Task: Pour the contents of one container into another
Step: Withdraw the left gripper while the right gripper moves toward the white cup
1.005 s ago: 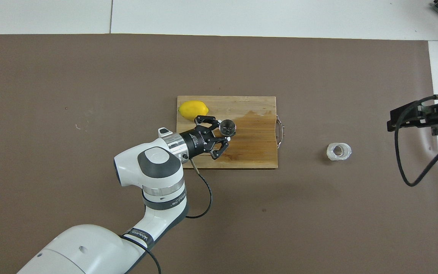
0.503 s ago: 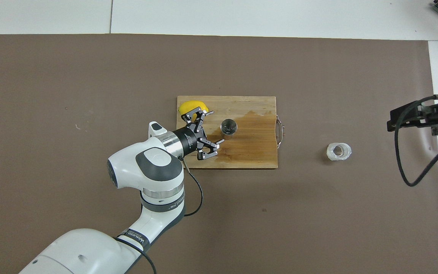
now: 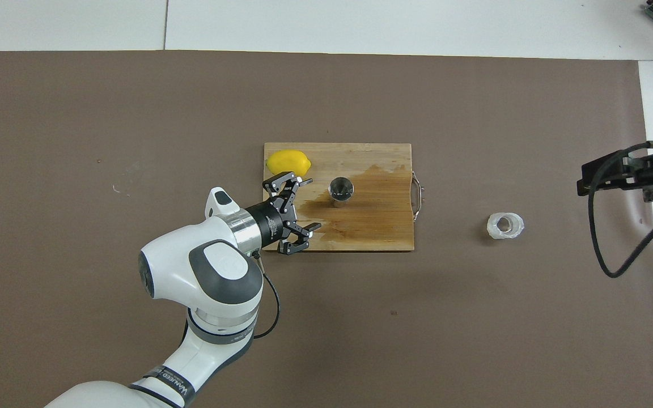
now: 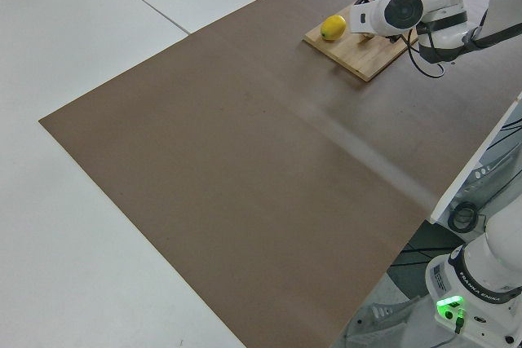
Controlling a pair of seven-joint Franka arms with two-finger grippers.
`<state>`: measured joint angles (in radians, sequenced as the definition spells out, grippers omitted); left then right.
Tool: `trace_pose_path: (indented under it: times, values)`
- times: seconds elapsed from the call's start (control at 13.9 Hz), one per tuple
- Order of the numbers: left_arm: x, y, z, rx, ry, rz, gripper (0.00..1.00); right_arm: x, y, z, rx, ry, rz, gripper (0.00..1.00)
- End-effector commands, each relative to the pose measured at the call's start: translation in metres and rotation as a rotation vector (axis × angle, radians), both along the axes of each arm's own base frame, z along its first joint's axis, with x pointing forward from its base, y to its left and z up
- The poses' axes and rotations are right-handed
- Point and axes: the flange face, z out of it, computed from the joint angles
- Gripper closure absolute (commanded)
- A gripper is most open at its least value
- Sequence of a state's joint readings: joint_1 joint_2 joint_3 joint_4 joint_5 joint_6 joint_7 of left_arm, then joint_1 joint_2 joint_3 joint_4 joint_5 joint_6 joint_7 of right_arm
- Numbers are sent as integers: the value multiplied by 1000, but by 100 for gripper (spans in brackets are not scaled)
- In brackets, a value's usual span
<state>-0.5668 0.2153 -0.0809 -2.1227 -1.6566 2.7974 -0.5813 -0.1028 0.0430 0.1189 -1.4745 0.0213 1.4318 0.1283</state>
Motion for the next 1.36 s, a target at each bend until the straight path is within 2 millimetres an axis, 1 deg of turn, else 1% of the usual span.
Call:
trace_pose_path:
  times: [0.0, 0.07, 0.14, 0.36, 0.5, 0.65, 0.72, 0.86, 1.01, 1.15, 1.22, 1.29]
  values:
    - [-1, 20, 8, 92, -62, -80, 0, -7, -5, 0, 18, 13, -24, 0]
    - [3, 27, 12, 128, -88, -125, 0, -6, -17, 0, 19, 11, -44, 0]
    - [7, 34, 15, 156, -106, -178, 0, -6, -24, 0, 20, 11, -58, 0]
    - [26, 63, 16, 264, -145, -318, 0, -6, -23, 0, 23, 10, -13, 0]
    - [37, 75, 21, 353, -175, -449, 0, -5, -21, 0, 35, -6, 139, 0]
    - [50, 93, 28, 444, -196, -554, 0, -3, -22, -2, 42, -27, 243, 0]
    - [54, 104, 29, 482, -197, -593, 0, -1, -22, -5, 44, -36, 288, 0]
    - [65, 134, 29, 593, -222, -685, 0, -4, -25, -10, 47, -52, 404, 0]
    - [74, 147, 40, 674, -250, -817, 0, -8, -40, -26, 45, -80, 547, 0]
    - [90, 178, 56, 730, -318, -896, 0, -13, -49, -40, 46, -94, 677, 0]
    - [96, 190, 66, 761, -368, -949, 0, -14, -57, -50, 58, -83, 754, 0]
    - [102, 195, 82, 808, -409, -1025, 0, -15, -66, -58, 77, -89, 859, 0]
